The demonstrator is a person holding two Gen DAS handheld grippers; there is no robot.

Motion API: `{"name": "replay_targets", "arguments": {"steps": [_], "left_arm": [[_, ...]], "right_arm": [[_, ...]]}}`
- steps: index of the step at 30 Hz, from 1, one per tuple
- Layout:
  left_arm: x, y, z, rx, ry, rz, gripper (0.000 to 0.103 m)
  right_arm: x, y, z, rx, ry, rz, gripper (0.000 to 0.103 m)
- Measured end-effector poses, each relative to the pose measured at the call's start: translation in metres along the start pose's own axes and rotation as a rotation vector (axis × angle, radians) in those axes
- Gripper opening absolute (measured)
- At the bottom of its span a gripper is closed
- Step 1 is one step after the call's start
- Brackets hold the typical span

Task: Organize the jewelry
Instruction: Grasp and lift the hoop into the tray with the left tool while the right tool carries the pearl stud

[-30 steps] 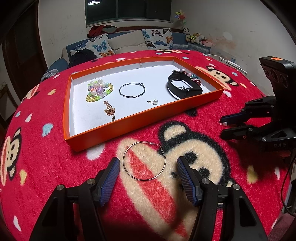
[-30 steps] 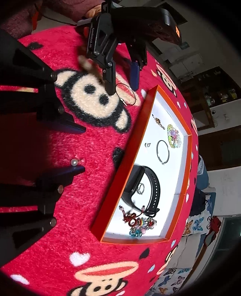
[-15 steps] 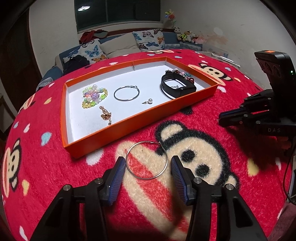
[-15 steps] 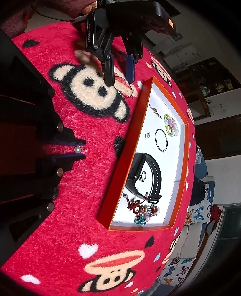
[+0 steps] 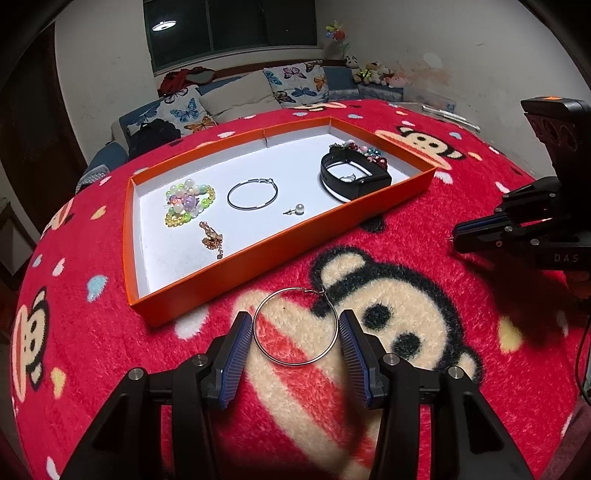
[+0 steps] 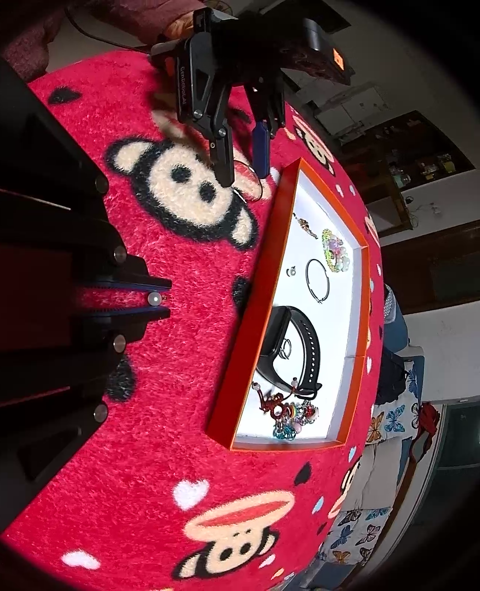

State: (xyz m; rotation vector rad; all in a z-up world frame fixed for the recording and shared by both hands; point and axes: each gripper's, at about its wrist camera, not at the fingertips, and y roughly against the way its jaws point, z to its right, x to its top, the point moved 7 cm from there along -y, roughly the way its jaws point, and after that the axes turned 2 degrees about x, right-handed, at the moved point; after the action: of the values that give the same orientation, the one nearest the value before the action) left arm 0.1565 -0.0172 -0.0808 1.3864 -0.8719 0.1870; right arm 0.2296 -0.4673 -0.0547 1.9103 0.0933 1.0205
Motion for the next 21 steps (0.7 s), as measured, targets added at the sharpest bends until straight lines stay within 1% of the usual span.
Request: {"name": "replay_targets", "arguments": {"steps": [2,6,12,15,18,21], "left_arm": [[0.002,0.004,0.000,-0.002,0.014,0.012,0.051],[0.012,0.017,-0.001,-0.030,0.047,0.048,0.051],[0.042,0.030,-0.007,-0.041,0.079,0.106,0.051],[0.059,0.025,-0.013,-0.032,0.091,0.112,0.051],[0.072,0.013,-0.017,-0.029,0.101,0.100,0.051],[0.080,-0.002,-0.023,-0.027,0.113,0.081,0.051]], "right_arm": [[0.002,0.004,0.000,0.001,-0.005,0.012,0.010],[0.008,0.010,0.000,-0.002,-0.006,0.036,0.010],[0.029,0.019,0.006,-0.015,-0.017,0.092,0.010],[0.042,0.020,0.013,-0.024,-0.036,0.118,0.010],[0.057,0.016,0.024,-0.053,-0.050,0.140,0.010],[0.064,0.009,0.035,-0.068,-0.072,0.144,0.010]]}}
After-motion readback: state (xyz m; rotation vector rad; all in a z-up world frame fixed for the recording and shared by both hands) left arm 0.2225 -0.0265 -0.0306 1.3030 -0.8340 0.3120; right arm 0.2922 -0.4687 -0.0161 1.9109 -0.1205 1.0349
